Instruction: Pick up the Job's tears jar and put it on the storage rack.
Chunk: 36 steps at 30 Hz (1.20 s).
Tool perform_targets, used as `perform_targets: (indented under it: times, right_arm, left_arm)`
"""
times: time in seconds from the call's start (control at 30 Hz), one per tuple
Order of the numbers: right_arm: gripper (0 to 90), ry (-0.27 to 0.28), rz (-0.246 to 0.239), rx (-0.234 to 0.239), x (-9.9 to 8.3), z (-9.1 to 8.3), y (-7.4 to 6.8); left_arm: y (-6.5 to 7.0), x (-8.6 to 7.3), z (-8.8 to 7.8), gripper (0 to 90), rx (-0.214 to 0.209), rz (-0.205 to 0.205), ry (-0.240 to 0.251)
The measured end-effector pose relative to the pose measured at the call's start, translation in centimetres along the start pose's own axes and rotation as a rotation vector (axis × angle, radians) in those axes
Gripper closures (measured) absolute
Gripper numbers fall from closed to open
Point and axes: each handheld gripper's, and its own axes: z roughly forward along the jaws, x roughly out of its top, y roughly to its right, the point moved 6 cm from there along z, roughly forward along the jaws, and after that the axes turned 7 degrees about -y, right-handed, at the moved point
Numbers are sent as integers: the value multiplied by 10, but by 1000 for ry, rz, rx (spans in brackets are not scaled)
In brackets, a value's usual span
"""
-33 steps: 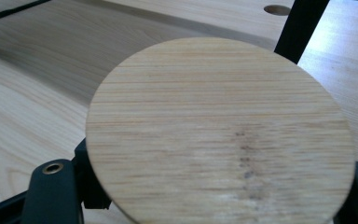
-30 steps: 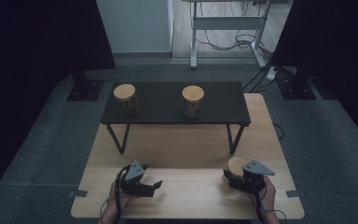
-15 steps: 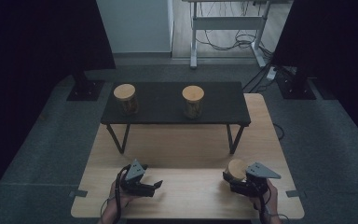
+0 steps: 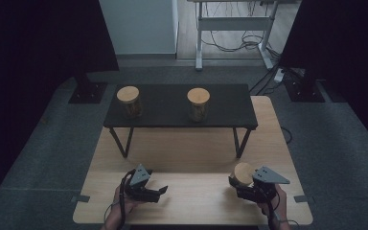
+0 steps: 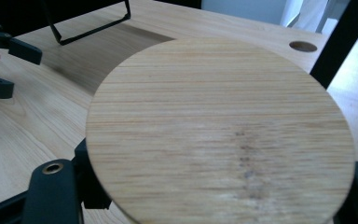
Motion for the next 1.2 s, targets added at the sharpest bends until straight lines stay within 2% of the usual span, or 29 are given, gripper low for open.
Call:
perform_targets:
  times: [0.17, 0.6, 1.03, 1.2]
  right_arm:
    - [245, 11, -23, 11, 8, -4, -4]
    - [245, 22, -48, 26, 24, -9, -6]
    - [245, 30, -46, 35, 41, -14, -4]
    - [245, 28, -62, 43, 49, -14, -6]
  left_arm:
    - [0, -1, 0, 96, 0, -2, 0]
    - [-1, 0, 0, 97, 0, -4, 2]
    - [-5, 1, 0, 96, -10, -26, 11]
    - [-5, 2, 0, 96, -9, -25, 13]
